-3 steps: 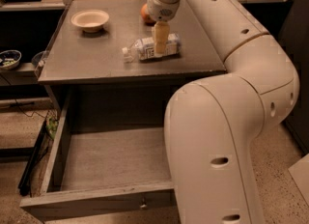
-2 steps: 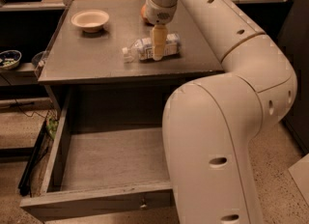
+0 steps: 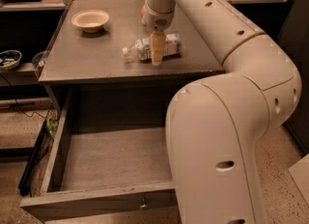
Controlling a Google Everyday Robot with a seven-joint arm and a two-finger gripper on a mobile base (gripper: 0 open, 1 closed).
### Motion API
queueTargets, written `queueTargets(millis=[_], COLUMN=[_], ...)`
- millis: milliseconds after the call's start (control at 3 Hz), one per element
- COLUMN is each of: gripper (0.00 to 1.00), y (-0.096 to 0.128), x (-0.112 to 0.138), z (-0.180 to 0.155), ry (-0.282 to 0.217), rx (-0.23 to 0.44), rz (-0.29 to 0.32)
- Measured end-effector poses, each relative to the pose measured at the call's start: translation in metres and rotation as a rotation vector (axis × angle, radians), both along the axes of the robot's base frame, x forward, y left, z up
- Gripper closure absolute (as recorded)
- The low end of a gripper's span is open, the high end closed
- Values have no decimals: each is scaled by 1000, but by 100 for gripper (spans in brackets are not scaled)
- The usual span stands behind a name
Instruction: Place blue plastic bottle into top drawer
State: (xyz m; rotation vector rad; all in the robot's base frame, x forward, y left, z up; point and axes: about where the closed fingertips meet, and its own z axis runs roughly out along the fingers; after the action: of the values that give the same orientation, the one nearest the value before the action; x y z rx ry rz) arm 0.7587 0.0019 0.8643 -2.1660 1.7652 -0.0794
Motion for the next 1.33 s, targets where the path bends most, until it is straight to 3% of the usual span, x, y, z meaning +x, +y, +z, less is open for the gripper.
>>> queueTargets(millis=[667,1333], gripper=[0,0], y=[-21,-14], x=[-3,2], z=[-17,-22], ry=[28,32], rx=[16,18], rz=[-58,-37])
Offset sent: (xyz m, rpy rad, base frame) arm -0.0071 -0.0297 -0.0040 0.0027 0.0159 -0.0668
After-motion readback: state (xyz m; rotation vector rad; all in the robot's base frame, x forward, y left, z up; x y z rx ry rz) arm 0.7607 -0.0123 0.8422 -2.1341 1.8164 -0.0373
